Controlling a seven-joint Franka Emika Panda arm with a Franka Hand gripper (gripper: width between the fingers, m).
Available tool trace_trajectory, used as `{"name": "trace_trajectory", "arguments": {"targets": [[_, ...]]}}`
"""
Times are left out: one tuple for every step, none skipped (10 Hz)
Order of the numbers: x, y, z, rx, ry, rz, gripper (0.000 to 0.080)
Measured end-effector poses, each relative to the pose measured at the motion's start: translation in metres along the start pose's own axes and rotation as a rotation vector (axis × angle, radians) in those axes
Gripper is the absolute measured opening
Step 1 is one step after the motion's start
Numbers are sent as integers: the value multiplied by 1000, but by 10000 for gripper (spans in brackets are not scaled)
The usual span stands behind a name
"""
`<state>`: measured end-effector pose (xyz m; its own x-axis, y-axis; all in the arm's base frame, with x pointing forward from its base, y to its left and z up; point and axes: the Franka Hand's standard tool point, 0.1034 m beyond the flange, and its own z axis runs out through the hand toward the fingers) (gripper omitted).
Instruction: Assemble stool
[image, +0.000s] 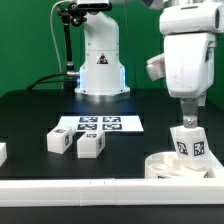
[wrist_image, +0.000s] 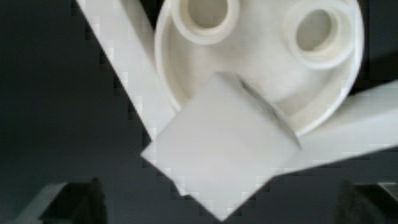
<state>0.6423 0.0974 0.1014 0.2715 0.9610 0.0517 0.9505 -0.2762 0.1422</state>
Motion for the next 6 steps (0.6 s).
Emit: {"name": "trace_trajectory", "arguments": {"targets": [[-2, -1, 3, 2, -11, -83, 649], [-3, -2, 4, 2, -18, -148, 649], [-5, -2, 5, 0, -29, -244, 649], [-6, -2, 7, -1, -44, -328, 649], [-6, -2, 9, -6, -52, -385, 649], [-7, -2, 10, -6, -62, -466, 649]]}}
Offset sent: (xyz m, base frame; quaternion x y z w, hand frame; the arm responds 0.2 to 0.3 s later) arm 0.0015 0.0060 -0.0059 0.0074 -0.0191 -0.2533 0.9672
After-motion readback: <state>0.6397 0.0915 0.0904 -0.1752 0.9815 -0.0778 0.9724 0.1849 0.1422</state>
